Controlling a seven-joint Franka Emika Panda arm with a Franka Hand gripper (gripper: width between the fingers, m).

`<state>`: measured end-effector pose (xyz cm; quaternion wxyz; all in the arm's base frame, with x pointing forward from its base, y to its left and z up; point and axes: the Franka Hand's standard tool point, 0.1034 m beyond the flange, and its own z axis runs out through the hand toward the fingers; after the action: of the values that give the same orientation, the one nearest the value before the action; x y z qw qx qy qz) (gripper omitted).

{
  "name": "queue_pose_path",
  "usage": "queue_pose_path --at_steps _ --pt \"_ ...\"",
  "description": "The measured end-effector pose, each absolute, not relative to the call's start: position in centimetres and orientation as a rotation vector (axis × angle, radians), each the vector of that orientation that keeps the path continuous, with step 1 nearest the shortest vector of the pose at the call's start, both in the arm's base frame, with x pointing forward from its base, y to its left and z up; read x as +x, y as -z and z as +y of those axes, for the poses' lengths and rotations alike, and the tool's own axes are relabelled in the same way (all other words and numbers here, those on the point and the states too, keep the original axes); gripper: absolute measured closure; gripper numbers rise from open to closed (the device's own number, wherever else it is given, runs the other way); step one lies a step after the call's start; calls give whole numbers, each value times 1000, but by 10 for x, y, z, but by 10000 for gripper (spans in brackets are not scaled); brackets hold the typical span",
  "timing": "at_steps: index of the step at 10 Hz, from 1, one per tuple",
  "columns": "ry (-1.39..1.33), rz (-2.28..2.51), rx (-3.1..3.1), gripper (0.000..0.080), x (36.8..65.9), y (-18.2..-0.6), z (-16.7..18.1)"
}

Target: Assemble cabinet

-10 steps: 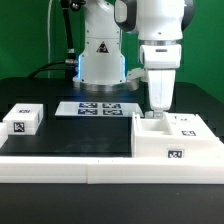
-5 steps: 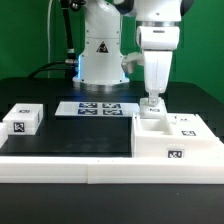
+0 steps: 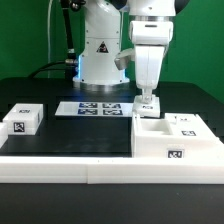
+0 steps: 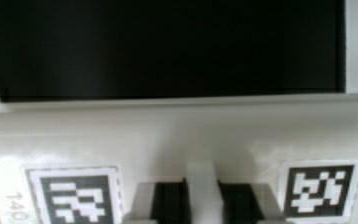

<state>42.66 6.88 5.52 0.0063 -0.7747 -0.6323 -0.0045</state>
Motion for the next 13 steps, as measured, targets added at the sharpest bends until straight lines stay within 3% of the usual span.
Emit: queue_pose_path --at_steps 13 --pt "29 -1973 -2436 729 446 -60 70"
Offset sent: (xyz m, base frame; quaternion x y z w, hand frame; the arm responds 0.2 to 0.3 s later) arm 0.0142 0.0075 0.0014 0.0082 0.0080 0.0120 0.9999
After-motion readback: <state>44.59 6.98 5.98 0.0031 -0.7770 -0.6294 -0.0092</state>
